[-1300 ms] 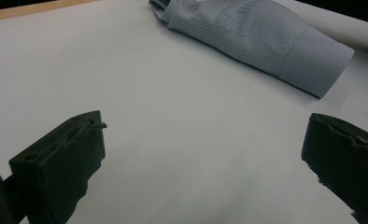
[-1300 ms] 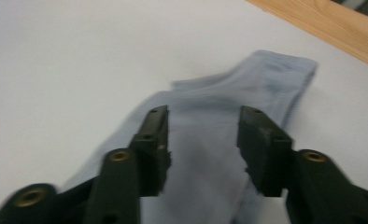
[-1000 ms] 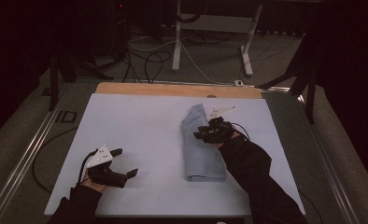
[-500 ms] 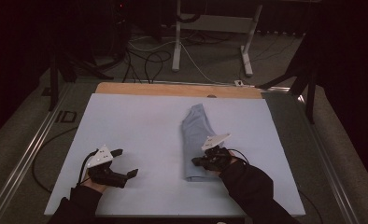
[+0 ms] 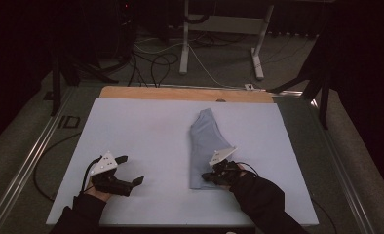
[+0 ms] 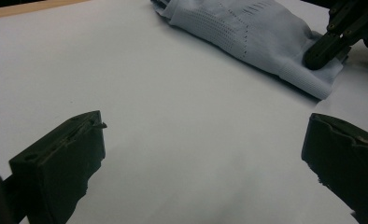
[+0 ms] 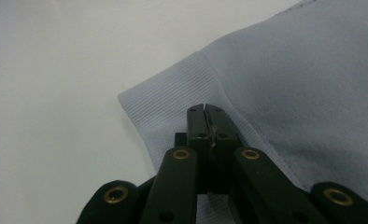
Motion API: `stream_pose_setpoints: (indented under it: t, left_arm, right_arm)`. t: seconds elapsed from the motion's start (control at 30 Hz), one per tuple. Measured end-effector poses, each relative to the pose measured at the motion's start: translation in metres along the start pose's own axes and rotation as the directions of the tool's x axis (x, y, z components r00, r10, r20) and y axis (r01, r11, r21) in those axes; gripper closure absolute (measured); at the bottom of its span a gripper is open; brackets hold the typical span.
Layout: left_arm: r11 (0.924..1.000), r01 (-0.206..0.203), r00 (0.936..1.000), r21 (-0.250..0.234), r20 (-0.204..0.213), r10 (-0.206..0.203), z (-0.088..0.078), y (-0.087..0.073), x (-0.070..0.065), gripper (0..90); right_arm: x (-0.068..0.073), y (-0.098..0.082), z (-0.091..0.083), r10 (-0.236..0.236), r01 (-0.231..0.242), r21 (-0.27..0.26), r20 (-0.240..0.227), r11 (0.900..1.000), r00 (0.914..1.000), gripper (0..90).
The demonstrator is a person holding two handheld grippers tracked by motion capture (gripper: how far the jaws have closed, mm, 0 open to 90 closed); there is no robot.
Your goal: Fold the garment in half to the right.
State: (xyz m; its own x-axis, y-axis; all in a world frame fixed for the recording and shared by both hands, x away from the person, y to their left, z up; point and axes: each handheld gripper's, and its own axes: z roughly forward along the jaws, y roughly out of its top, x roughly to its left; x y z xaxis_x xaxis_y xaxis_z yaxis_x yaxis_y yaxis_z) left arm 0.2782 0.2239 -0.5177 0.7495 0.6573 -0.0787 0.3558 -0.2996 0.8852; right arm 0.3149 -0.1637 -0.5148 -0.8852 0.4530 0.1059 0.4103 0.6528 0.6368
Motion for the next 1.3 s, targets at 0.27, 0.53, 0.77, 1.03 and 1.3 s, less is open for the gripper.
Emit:
stream_pose_setpoints:
  t: [0.27,0.53,0.77,1.03,1.3]
  left_arm:
    - [1.0000,0.001,1.0000,-0.004,-0.002,-0.001,-0.001,0.000,0.000,0.7]
    - [1.0000,-0.001,1.0000,-0.005,-0.001,0.001,-0.002,0.000,0.001,0.7]
    - [1.0000,0.000,1.0000,-0.007,-0.001,0.000,-0.002,0.000,0.000,0.7]
    - [0.9999,-0.010,1.0000,-0.005,0.000,0.010,-0.001,0.000,-0.001,0.7]
    - [1.0000,-0.006,1.0000,-0.006,0.001,0.006,-0.001,0.001,0.000,0.7]
  right_arm:
    - [-0.001,-0.011,-0.007,0.028,-0.028,-0.011,-0.017,1.000,0.9995,90.0]
    - [0.001,-0.019,-0.014,0.020,-0.020,-0.005,0.001,1.000,0.9998,90.0]
    - [-0.002,-0.026,-0.021,0.040,-0.040,0.001,0.024,0.999,0.9989,90.0]
    - [0.001,-0.032,-0.020,0.041,-0.041,-0.008,0.032,0.999,0.9986,90.0]
    - [0.003,-0.032,-0.019,0.030,-0.030,-0.008,0.038,1.000,0.9988,90.0]
